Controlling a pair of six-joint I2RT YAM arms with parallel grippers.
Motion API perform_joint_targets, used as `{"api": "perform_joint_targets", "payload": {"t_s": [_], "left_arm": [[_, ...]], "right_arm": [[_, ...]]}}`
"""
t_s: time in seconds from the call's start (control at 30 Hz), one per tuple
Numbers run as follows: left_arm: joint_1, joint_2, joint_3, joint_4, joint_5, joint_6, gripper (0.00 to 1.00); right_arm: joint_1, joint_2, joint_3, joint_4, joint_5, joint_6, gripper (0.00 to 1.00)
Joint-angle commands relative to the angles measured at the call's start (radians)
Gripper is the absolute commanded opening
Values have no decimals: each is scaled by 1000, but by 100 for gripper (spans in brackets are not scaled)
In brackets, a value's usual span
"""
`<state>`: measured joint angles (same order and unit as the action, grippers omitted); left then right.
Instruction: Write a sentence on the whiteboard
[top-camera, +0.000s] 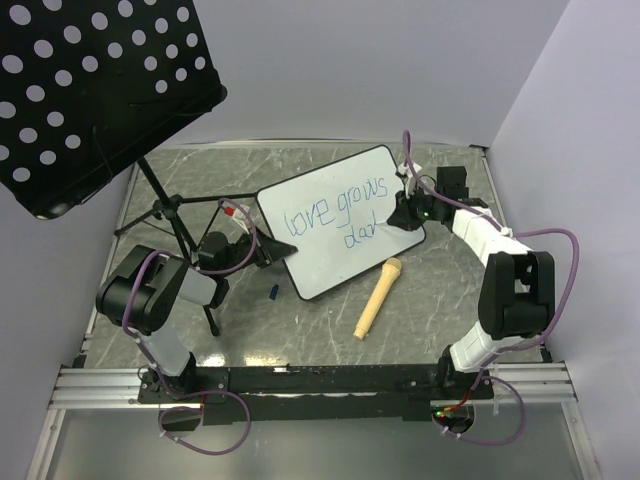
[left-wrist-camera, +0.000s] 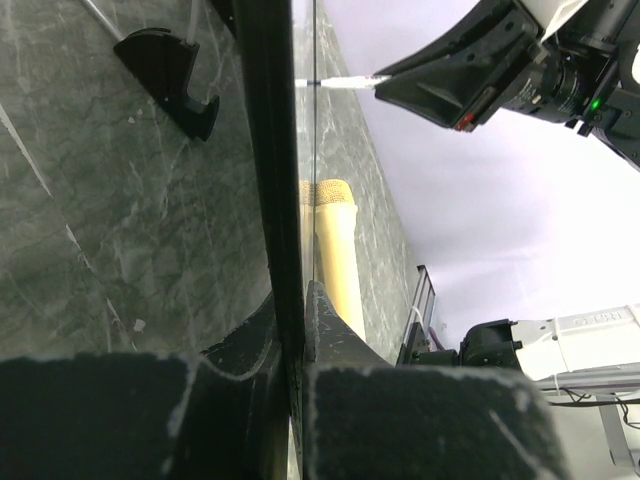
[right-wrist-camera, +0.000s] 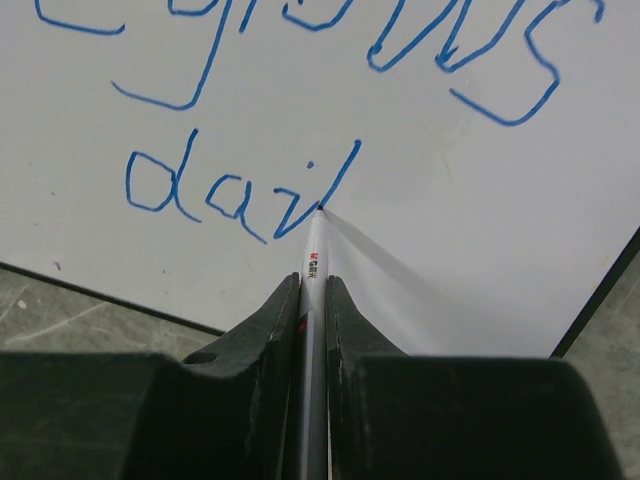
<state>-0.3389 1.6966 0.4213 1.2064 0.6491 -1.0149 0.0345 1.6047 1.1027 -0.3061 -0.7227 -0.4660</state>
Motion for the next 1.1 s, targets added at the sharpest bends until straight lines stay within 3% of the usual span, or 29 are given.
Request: {"api": "perform_joint_targets", "payload": {"t_s": [0.0, 0.4, 0.8, 1.07], "left_arm": [[-8, -49, 36, 188, 40, 68, 1], [-8, -55, 37, 183, 43, 67, 1], [-8, -78, 31, 159, 43, 81, 1], [-8, -68, 28, 173, 43, 76, 1]], "right_arm": [[-5, -60, -38, -21, -3, -40, 0], [-28, -66, -73, -25, 12, -59, 0], [-30, -71, 57, -28, -29, 3, 0], [-56, -89, 51, -13, -44, 21, 0]]}}
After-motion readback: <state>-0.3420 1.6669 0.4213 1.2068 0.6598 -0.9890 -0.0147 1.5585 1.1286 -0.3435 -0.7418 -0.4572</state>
